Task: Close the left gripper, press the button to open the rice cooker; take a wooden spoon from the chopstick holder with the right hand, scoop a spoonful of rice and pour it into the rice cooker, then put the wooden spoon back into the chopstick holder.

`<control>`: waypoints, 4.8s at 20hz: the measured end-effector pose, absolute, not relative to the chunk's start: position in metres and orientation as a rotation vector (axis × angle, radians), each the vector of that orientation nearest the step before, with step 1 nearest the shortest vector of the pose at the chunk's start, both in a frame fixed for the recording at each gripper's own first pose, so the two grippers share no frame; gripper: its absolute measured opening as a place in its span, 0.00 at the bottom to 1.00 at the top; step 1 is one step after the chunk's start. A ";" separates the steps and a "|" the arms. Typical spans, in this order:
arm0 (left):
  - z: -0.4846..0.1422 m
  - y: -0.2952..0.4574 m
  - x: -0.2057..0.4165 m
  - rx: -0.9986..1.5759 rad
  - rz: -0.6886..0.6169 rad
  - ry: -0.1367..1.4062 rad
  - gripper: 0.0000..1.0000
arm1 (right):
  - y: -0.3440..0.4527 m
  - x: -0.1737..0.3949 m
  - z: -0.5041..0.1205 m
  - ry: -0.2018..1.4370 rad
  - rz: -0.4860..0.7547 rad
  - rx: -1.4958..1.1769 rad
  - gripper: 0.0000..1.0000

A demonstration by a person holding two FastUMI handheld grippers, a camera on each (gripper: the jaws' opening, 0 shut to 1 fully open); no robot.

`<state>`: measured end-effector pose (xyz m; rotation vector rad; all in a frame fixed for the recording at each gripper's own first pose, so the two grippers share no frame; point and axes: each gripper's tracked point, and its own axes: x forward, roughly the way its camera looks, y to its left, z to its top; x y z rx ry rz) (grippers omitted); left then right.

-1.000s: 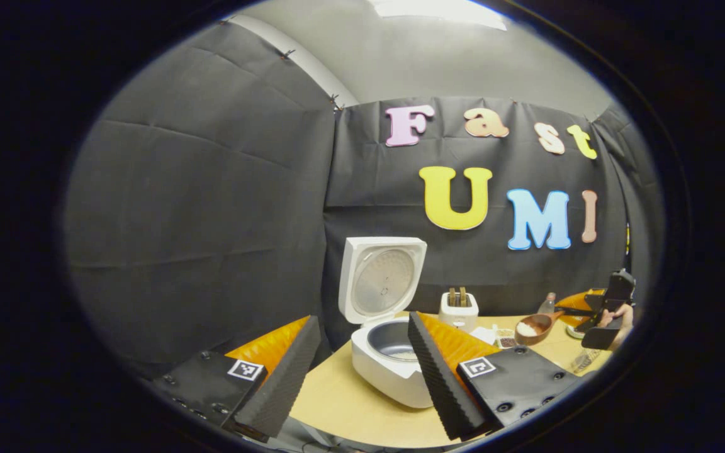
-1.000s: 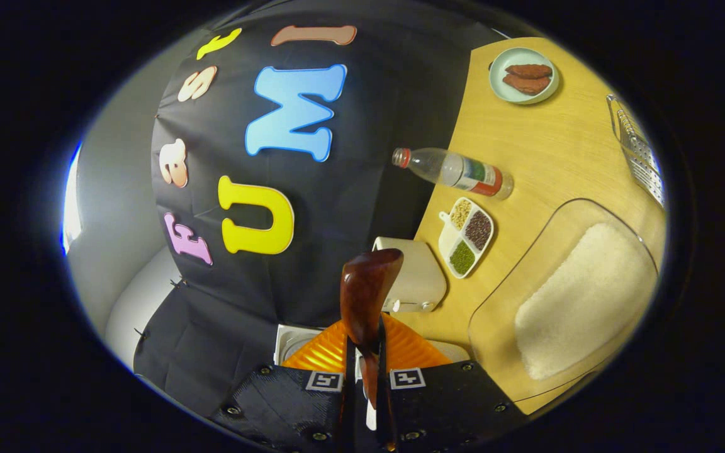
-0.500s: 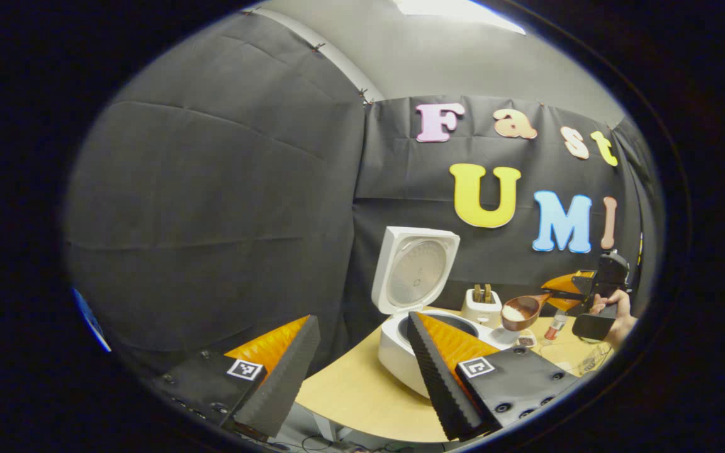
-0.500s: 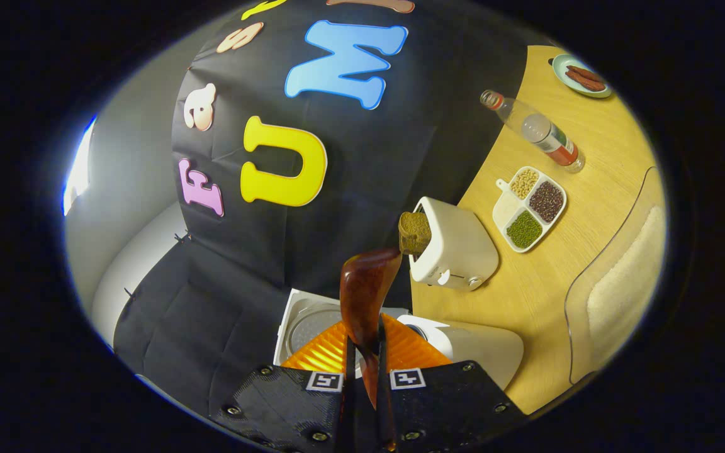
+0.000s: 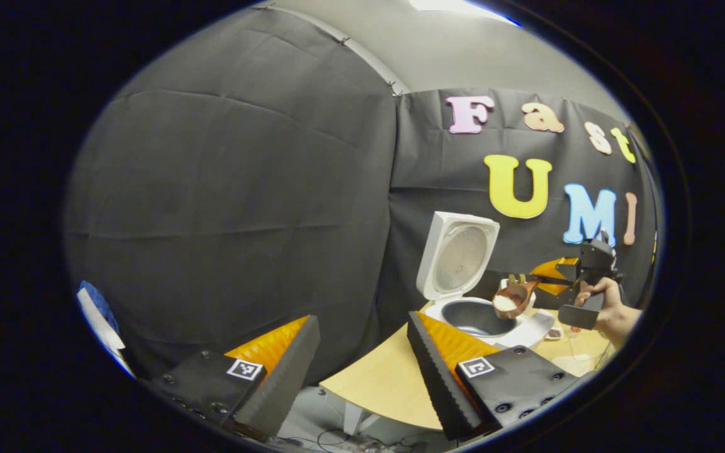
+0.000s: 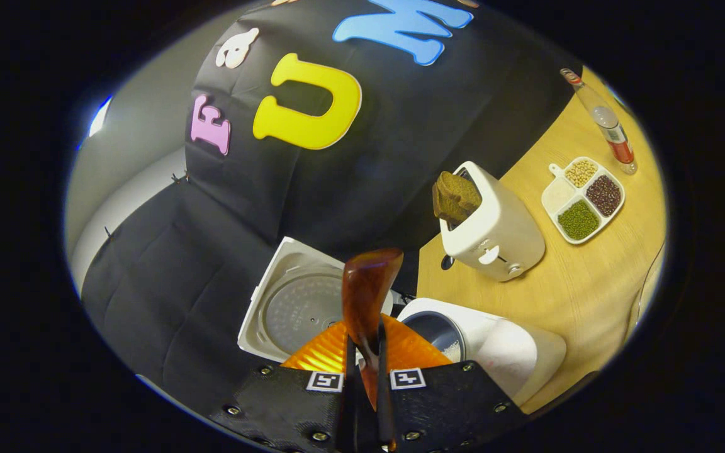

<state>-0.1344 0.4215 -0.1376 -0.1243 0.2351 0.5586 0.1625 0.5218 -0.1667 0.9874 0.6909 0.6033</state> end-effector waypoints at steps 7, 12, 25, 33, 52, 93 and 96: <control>-0.154 0.430 -0.145 -0.158 0.577 0.257 0.97 | 0.559 0.162 -0.184 0.651 0.652 0.688 0.13; -0.153 0.427 -0.145 -0.151 0.565 0.255 0.97 | 0.564 0.157 -0.183 0.556 0.708 0.402 0.13; -0.155 0.426 -0.143 -0.133 0.553 0.259 0.97 | 0.581 0.152 -0.173 0.205 0.812 -0.333 0.12; -0.144 0.422 -0.140 -0.109 0.539 0.238 0.97 | 0.571 0.151 -0.158 0.337 0.809 -0.027 0.13; -0.064 0.324 -0.064 -0.052 0.403 0.102 0.97 | 0.356 0.161 -0.090 0.440 0.547 0.711 0.12; -0.040 0.119 0.017 -0.028 0.205 0.081 0.97 | -0.016 0.108 -0.259 0.567 -0.009 0.524 0.14; -0.041 0.121 0.017 -0.023 0.206 0.082 0.99 | -0.014 0.102 -0.258 0.574 0.005 0.546 0.17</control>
